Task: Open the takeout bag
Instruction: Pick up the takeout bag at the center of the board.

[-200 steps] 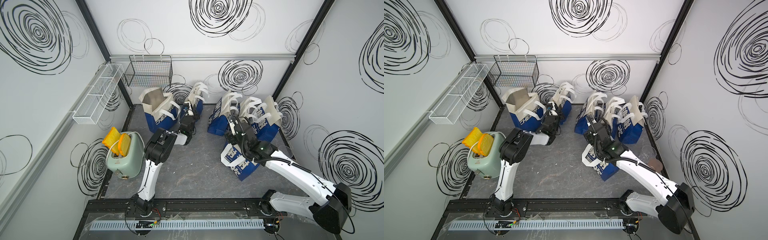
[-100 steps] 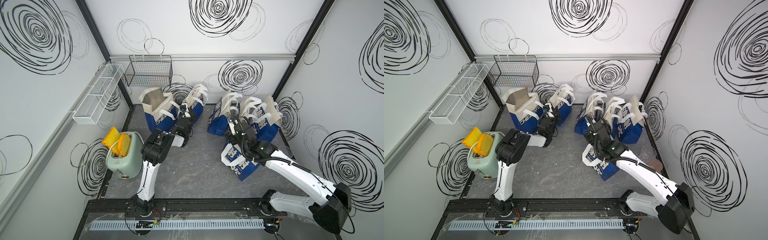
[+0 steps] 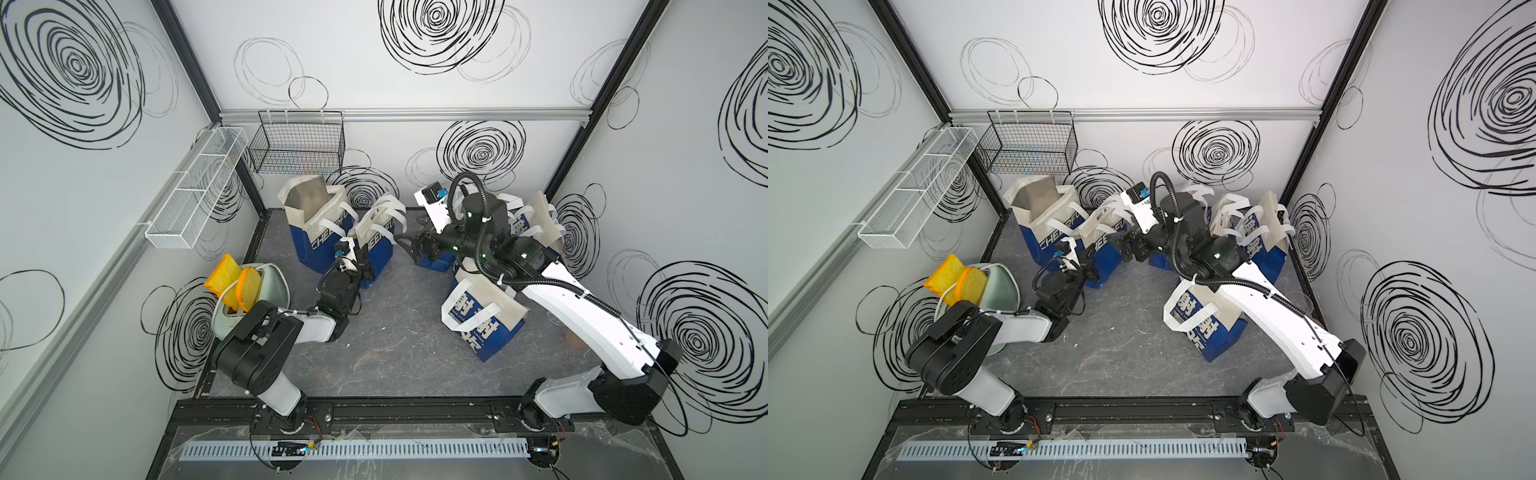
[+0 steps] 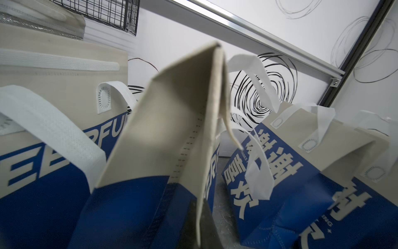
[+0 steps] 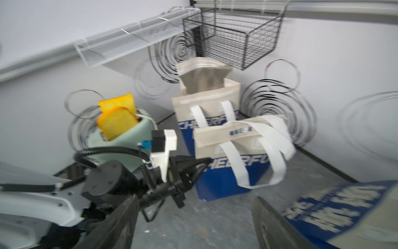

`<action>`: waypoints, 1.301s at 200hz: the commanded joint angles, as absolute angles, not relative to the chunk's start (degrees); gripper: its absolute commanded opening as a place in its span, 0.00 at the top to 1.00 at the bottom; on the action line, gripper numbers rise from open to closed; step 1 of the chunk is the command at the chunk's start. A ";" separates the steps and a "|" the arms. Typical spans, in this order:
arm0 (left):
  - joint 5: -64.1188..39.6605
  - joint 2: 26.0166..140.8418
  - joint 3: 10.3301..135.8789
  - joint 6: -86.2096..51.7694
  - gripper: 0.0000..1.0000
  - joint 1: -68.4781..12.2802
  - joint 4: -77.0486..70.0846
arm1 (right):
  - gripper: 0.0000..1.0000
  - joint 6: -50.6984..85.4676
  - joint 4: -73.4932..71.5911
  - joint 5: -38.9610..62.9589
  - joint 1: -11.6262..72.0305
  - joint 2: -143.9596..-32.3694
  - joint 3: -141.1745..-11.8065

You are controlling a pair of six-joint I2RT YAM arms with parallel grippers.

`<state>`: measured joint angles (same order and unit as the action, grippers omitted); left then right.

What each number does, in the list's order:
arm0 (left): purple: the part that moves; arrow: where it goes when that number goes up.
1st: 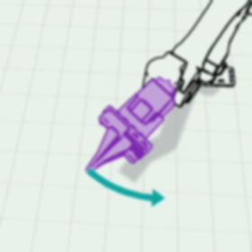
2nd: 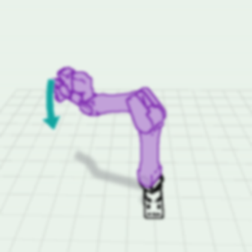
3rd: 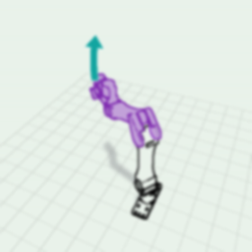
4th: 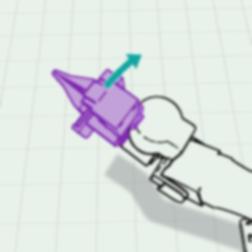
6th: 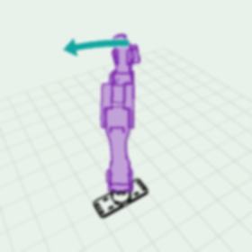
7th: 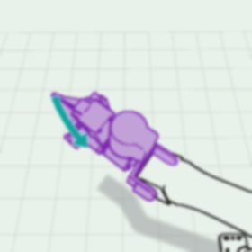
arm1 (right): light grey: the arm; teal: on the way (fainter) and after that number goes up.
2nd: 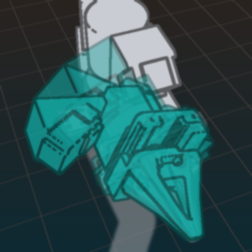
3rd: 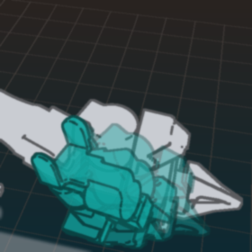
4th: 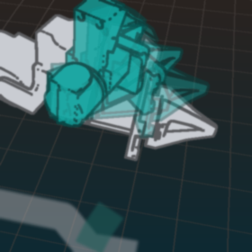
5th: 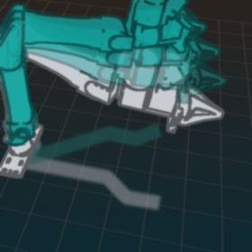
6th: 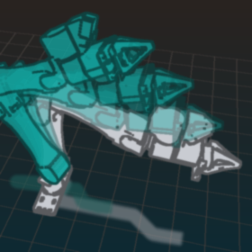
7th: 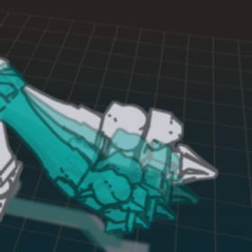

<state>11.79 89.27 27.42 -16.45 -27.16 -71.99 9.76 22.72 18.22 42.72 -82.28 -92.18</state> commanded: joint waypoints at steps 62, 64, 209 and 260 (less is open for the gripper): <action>10.48 79.16 14.64 -23.00 1.00 -28.21 -80.18 | 0.16 58.03 -10.24 39.16 46.23 -86.07 -73.53; 10.51 79.07 14.43 -23.18 1.00 -28.21 -80.32 | 0.17 58.32 -10.54 38.75 46.30 -86.07 -73.25; 7.87 69.18 10.34 -21.99 1.00 -28.47 -70.77 | 0.34 -11.64 -11.05 -28.05 67.41 -90.39 -68.70; 8.11 64.84 9.41 -20.23 1.00 -29.49 -66.70 | 0.44 -19.07 -15.02 -30.03 67.15 -92.87 -70.16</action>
